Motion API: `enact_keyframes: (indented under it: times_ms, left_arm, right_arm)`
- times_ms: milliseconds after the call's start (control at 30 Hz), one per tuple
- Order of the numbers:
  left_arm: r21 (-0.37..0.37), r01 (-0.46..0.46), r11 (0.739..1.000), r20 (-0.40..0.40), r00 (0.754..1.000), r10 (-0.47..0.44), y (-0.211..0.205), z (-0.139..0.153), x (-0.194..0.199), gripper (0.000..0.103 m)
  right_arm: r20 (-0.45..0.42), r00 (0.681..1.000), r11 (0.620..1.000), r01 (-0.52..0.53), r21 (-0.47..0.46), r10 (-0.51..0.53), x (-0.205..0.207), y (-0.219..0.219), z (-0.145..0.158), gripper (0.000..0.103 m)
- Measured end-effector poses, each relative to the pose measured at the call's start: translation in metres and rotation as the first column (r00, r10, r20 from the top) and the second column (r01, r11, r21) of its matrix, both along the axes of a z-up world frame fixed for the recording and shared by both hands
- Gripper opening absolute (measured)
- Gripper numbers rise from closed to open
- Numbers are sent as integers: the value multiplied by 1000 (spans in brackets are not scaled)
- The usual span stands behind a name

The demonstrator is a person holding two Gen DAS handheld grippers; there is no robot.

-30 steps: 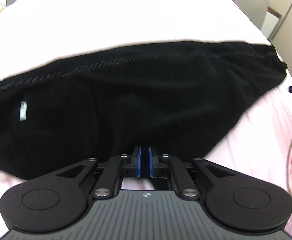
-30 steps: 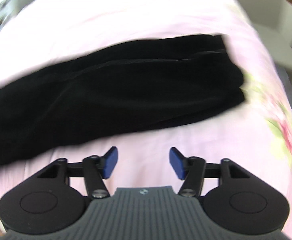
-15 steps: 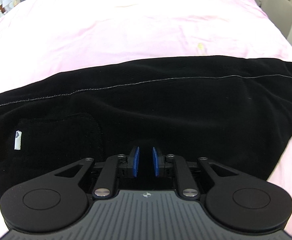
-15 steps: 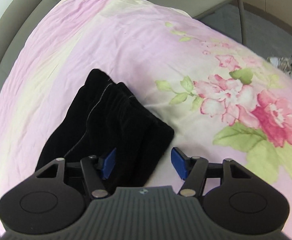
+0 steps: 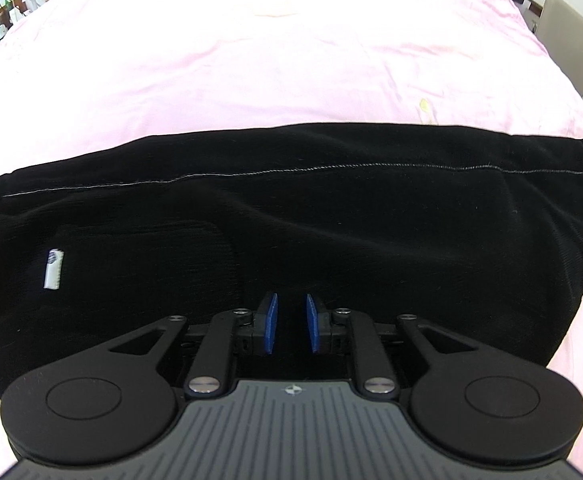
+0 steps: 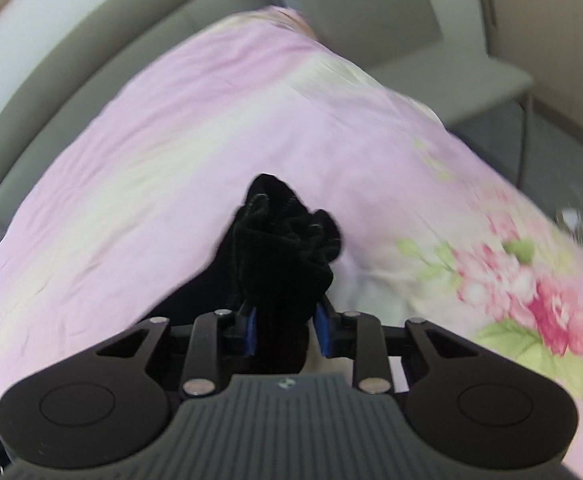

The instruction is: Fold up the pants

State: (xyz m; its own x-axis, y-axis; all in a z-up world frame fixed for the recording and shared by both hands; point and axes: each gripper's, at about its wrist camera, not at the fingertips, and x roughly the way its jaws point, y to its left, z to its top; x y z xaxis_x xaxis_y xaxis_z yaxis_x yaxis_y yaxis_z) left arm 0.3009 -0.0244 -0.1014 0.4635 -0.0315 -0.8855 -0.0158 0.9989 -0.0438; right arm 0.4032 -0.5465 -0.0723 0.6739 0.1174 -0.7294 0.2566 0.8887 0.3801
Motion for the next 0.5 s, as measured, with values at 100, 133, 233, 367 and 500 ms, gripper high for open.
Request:
enact_keyframes:
  times_ms: [100,133,233,367,500]
  left_arm:
    - [-10,0,1000,18,1000,0,10,3,-14,20]
    - [-10,2,1000,23,1000,-2,14,4,-17,20]
    - [-11,2,1000,39,999,-2,23,7,-27,20]
    - [-38,-1,999,45,999,2,36,9,-40,20]
    - [-84,16,996,57,998,-11,44,8,-49,20]
  right_arm:
    - [62,992,991,-105,-78,110,-2,52,50,23]
    - [73,986,985,-141,-101,148,-2,71,63,23]
    - [90,959,954,-251,-162,268,-5,134,93,23]
    - [74,909,899,-388,-204,410,-12,220,107,22]
    - [23,856,843,-504,-190,517,-19,296,88,21]
